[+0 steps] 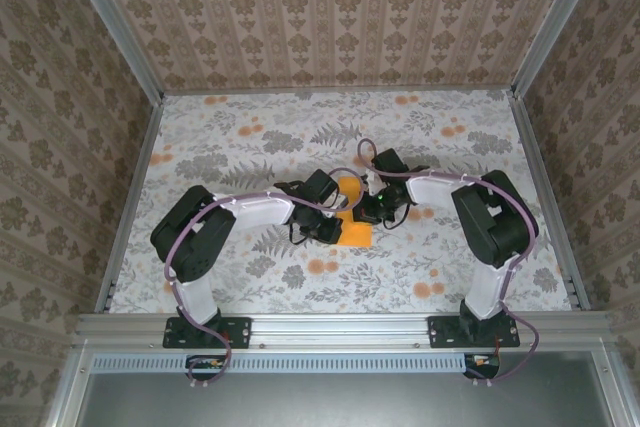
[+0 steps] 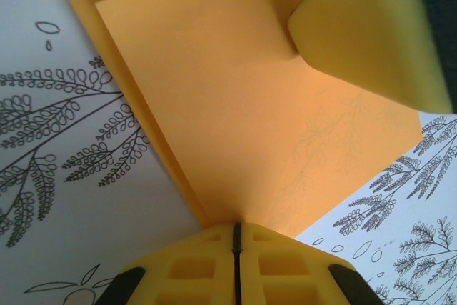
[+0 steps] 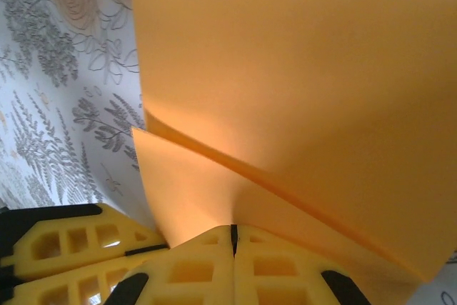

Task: Fold a paper plane with a square sheet of paper (fold left side to right side)
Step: Fold the triangle a second time at the center of the table.

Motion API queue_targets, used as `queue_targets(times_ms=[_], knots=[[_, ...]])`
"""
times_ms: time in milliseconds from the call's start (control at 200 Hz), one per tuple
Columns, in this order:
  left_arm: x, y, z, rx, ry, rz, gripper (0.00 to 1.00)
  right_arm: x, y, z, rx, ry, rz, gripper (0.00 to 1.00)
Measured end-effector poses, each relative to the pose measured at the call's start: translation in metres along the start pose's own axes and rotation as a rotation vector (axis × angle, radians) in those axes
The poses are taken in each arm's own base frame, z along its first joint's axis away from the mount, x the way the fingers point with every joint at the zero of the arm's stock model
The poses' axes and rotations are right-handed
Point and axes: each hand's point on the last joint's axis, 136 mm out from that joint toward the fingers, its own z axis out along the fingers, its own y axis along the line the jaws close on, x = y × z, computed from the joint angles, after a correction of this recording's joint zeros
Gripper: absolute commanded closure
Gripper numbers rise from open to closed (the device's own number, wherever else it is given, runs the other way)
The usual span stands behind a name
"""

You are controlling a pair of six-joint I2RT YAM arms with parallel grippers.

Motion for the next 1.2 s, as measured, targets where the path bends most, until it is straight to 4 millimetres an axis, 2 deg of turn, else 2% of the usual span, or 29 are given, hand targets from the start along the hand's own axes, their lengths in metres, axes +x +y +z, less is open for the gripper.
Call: queue_targets(times_ms=[285, 470, 605, 705, 960, 1200], knots=[[-0.001, -0.001, -0.01, 0.002, -0.011, 0.003, 0.9, 0.0, -0.005, 0.002, 0.038, 0.026, 0.009, 1.0], [-0.02, -0.025, -0.032, 0.126, -0.094, 0.026, 0.9, 0.0, -0.006, 0.002, 0.044, 0.032, 0.011, 1.0], [-0.03, -0.035, -0.037, 0.205, -0.123, 0.029, 0.9, 0.0, -0.006, 0.002, 0.046, 0.031, 0.004, 1.0], [-0.031, -0.036, -0.032, 0.235, -0.117, 0.024, 0.9, 0.0, -0.006, 0.002, 0.047, 0.032, -0.003, 1.0], [-0.022, -0.023, -0.004, 0.254, -0.045, -0.023, 0.91, 0.0, -0.006, 0.002, 0.047, 0.032, -0.007, 1.0], [-0.022, -0.022, 0.005, 0.261, -0.027, -0.03, 0.91, 0.0, -0.007, 0.001, 0.057, 0.034, -0.006, 1.0]])
